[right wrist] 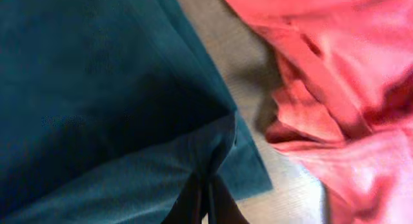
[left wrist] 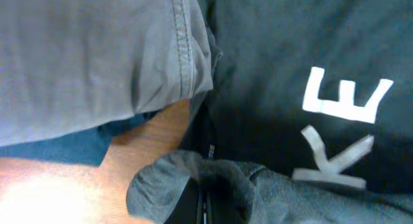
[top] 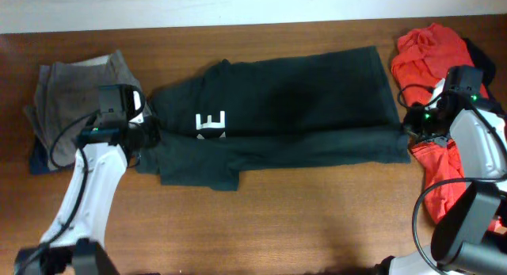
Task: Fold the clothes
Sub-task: 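Lay the sweatshirt flat on the table, pulling its edges apart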
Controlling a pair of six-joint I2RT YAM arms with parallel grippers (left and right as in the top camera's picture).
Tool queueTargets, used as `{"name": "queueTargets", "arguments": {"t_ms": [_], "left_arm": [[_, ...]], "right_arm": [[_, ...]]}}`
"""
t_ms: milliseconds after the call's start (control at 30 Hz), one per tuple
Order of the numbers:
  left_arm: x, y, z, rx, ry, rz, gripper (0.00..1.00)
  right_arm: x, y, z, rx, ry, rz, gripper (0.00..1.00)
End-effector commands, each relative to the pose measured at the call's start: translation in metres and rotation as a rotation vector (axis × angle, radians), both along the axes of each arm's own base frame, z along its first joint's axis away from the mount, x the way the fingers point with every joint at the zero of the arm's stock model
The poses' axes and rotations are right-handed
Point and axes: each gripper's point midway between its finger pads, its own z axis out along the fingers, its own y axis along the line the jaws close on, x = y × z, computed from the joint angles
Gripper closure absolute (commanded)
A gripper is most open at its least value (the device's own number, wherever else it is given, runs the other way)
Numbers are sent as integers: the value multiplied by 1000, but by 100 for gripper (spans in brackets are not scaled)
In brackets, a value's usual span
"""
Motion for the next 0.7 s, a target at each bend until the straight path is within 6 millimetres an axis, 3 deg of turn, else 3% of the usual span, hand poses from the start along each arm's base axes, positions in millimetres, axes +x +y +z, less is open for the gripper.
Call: {"name": "queueTargets", "arguments": {"t_ms": [0,167,300,467,533,667], "left_arm": [[3,7,-26,15,53,30,100],[11,7,-41,14,62,29,100],[14,8,-44,14,58,29,100],[24,8,-40,16,17,30,100],[25,8,-39,16,9,30,100],[30,9,-37,18,-13,30,100]], "right_arm": [[21,14,9,36,-97,77,96],[34,29,11,-4,-126,157,96],[38,35,2,-56,-94,175,96],[37,28,-19,-96,-32,157,95],[38,23,-20,-119,-28,148,96],[42,12,-18,-177,-37,127,87]]}}
